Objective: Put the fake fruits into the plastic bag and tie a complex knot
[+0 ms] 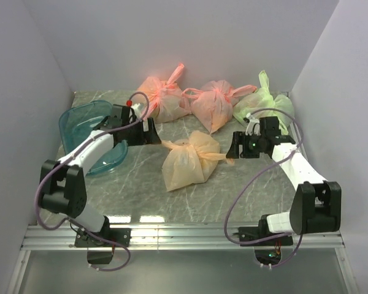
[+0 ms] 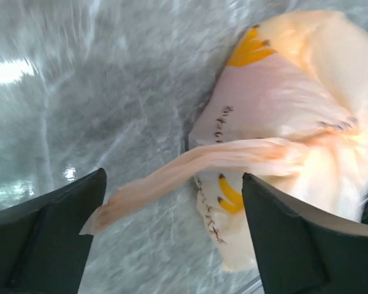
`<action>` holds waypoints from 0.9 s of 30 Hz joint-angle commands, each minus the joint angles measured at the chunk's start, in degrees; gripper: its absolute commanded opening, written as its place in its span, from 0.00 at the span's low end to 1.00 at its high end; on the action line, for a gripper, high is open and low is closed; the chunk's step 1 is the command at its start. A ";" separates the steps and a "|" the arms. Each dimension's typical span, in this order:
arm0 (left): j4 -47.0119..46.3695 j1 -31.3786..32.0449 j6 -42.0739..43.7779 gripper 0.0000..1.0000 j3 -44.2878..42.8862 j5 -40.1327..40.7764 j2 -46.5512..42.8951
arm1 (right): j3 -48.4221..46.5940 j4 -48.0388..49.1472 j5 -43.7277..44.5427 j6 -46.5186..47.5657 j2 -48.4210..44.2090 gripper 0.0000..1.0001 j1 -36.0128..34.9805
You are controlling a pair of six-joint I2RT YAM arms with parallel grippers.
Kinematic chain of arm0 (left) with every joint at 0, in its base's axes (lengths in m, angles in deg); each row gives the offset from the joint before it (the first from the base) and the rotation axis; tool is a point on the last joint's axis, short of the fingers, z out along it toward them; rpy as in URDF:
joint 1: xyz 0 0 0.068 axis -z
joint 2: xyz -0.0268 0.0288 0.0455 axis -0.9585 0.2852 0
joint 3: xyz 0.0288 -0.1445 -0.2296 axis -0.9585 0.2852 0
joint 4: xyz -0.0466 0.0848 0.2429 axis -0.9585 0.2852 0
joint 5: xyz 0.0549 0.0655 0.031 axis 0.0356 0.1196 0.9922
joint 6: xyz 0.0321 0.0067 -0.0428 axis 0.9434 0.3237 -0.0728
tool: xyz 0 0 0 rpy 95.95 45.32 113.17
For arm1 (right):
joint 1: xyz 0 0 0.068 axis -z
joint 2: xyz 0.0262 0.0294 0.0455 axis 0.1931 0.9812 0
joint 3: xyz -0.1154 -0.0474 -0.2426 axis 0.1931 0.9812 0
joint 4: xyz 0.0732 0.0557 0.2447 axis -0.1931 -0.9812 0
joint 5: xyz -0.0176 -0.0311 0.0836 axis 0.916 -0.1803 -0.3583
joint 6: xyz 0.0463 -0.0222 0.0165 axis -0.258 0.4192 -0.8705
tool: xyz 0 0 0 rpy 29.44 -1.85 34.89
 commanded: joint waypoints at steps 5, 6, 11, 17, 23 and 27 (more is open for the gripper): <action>12.35 -0.92 12.59 0.99 -11.51 0.88 -12.05 | -10.71 -7.28 0.66 7.44 -10.39 0.87 0.41; 12.71 -1.45 14.25 0.99 -12.91 1.75 -13.02 | -12.37 -7.63 1.36 7.53 -11.01 0.87 0.59; 19.27 -6.19 20.41 0.99 -22.57 1.32 -12.59 | -20.54 -12.45 2.51 7.01 -9.98 0.92 1.64; 17.20 -9.36 23.24 0.99 -21.81 2.55 -13.11 | -18.47 -9.41 7.60 -1.16 -6.63 0.93 0.42; 14.91 -9.89 19.45 0.99 -15.83 2.64 -11.97 | -11.25 -0.96 9.46 -5.03 -7.68 0.93 -2.84; 12.36 -9.89 17.96 0.99 -10.57 3.08 -13.29 | -9.40 0.45 9.98 -4.60 -8.47 0.94 -4.07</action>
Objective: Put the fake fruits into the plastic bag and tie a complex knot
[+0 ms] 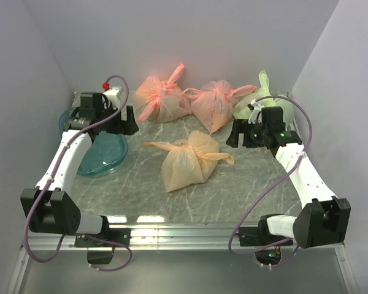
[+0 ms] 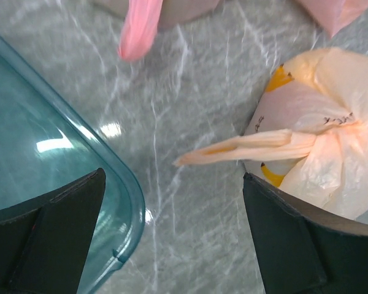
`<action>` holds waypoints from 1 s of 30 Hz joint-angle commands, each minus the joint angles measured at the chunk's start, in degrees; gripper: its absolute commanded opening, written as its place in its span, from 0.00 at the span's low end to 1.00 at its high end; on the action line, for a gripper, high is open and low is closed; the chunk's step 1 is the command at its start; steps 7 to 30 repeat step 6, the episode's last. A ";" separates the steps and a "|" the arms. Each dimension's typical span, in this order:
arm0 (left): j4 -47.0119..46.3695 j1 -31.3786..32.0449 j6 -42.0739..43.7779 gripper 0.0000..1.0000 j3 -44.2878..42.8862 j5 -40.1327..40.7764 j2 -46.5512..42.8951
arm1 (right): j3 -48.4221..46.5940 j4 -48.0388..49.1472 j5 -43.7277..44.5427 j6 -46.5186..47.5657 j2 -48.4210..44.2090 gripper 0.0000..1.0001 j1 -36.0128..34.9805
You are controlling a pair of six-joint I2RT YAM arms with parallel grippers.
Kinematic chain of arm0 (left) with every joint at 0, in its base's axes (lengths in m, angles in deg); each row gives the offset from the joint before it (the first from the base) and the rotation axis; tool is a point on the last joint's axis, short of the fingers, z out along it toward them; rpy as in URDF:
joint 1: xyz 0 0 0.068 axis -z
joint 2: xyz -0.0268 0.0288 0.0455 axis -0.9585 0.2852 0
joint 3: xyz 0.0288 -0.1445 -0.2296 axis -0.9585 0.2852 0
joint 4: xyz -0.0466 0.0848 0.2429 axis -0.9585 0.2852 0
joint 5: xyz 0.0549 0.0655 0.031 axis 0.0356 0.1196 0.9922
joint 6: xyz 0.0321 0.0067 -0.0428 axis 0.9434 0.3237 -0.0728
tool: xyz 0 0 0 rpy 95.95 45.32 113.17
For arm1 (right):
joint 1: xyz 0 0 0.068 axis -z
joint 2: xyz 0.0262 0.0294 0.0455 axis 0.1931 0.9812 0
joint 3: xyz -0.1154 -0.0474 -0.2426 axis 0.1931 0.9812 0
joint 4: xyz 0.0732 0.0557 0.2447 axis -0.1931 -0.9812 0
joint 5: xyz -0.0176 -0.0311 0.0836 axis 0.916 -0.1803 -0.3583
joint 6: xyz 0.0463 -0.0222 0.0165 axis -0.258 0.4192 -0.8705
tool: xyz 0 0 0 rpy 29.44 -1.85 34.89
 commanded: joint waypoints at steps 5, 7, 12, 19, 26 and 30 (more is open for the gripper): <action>-3.34 -0.53 -2.76 0.99 3.88 0.24 -2.54 | 0.94 5.00 -1.56 0.52 -1.85 0.95 -1.14; -3.43 -0.88 -2.94 1.00 3.71 -0.46 -2.54 | 0.77 4.91 -2.62 1.22 -2.03 0.95 -1.14; -3.43 -0.88 -2.94 1.00 3.71 -0.46 -2.54 | 0.77 4.91 -2.62 1.22 -2.03 0.95 -1.14; -3.43 -0.88 -2.94 1.00 3.71 -0.46 -2.54 | 0.77 4.91 -2.62 1.22 -2.03 0.95 -1.14; -3.43 -0.88 -2.94 1.00 3.71 -0.46 -2.54 | 0.77 4.91 -2.62 1.22 -2.03 0.95 -1.14; -3.43 -0.88 -2.94 1.00 3.71 -0.46 -2.54 | 0.77 4.91 -2.62 1.22 -2.03 0.95 -1.14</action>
